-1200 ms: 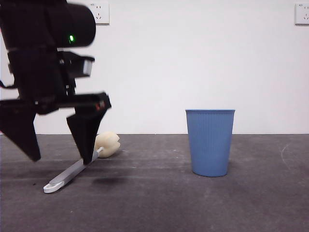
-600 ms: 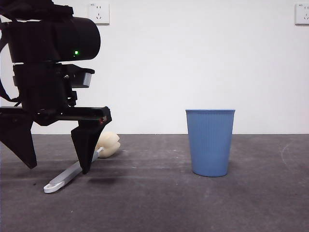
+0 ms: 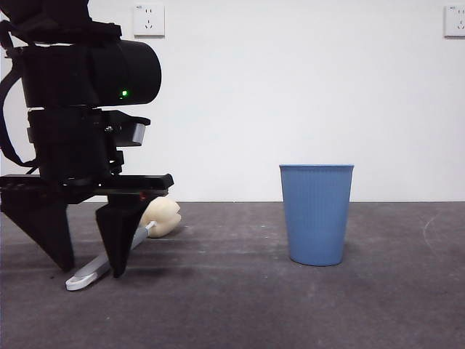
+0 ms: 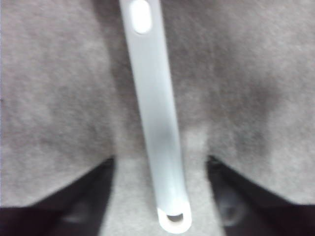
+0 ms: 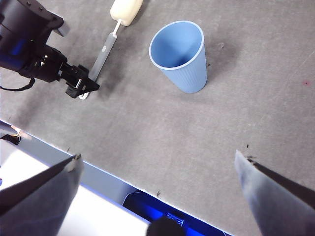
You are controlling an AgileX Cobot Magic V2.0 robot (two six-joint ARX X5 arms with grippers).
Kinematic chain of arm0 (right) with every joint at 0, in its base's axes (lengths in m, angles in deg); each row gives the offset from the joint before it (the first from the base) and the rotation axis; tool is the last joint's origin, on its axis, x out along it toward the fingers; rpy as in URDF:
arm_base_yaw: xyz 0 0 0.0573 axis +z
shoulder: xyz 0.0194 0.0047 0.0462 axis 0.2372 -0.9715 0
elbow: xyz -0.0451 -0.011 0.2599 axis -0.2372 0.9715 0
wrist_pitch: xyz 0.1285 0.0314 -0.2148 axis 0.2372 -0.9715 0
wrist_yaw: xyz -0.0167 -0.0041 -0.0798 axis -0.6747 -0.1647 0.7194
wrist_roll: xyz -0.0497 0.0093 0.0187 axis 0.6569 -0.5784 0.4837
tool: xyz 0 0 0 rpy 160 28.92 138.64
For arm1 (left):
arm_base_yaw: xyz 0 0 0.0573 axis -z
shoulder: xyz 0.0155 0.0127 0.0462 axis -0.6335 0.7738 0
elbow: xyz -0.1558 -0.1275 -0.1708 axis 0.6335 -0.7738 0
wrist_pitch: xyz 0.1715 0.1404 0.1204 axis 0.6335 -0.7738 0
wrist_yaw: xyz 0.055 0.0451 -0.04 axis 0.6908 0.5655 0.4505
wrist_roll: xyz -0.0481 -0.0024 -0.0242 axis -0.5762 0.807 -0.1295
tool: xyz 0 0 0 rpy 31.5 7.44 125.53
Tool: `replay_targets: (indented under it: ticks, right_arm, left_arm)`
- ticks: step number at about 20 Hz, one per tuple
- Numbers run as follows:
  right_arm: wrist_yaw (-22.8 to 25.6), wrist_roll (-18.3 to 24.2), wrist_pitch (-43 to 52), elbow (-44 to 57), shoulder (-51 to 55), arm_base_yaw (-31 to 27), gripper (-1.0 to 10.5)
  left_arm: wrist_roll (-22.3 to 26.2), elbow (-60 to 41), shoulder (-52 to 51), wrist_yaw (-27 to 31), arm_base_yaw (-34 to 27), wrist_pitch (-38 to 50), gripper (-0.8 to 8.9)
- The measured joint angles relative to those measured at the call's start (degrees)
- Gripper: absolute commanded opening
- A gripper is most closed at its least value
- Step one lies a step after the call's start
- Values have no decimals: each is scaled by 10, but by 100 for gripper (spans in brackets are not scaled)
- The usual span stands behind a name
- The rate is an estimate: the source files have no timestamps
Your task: Pick up the cup brush,pick up the cup,insert the brush into the cup,clean the cup,put the cup brush back,put the cup back to the fixed position on the table
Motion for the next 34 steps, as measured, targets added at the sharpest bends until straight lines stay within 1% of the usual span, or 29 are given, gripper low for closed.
replay_targets:
  ticks: [3, 4, 5, 6, 13, 16, 19, 22, 24, 26, 28, 29, 30, 32, 34]
  right_arm:
    - [0, 0, 4, 0, 0, 0, 598]
    - [0, 0, 5, 0, 0, 0, 598]
    - [0, 0, 6, 0, 0, 0, 597]
    - [0, 0, 6, 0, 0, 0, 597]
    - [0, 0, 7, 0, 0, 0, 597]
    - [0, 0, 15, 0, 0, 0, 597]
    - [-2, 0, 28, 0, -2, 0, 597]
    - [-40, -15, 50, 5, -23, 0, 597]
    - [-47, -19, 57, 25, -54, 0, 587]
    - [-73, -19, 100, 62, -82, 1, 499]
    - [-74, -19, 155, 88, -80, 1, 515]
    - [-74, -18, 178, 96, -76, 5, 562]
    - [-73, -19, 191, 104, -76, 9, 578]
    - [-73, -19, 228, 146, -76, 17, 578]
    - [-73, -33, 283, 203, -78, 27, 577]
  left_arm:
    - [-6, 0, 0, -9, 1, 0, 87]
    - [-11, 0, 0, -12, 1, 0, 70]
    - [-13, 0, 0, -16, 1, 0, 10]
    - [-15, 0, 0, -16, 1, 0, -8]
    - [-11, 0, -10, -17, 1, -10, -8]
    - [-2, 0, -57, -21, -2, -11, -8]
    - [17, 0, -115, -22, -7, -19, -8]
    - [41, 0, -174, -23, -8, -38, -8]
    - [55, 0, -222, -23, -8, -46, -8]
    - [65, 0, -271, -23, -8, -57, -8]
    - [70, 0, -316, -23, -8, -66, -8]
    - [70, 0, -339, -25, -8, -66, -8]
    - [71, 0, -354, -27, -8, -67, -8]
    - [71, 0, -377, -33, -8, -71, -8]
    - [71, 0, -390, -38, -8, -83, -8]
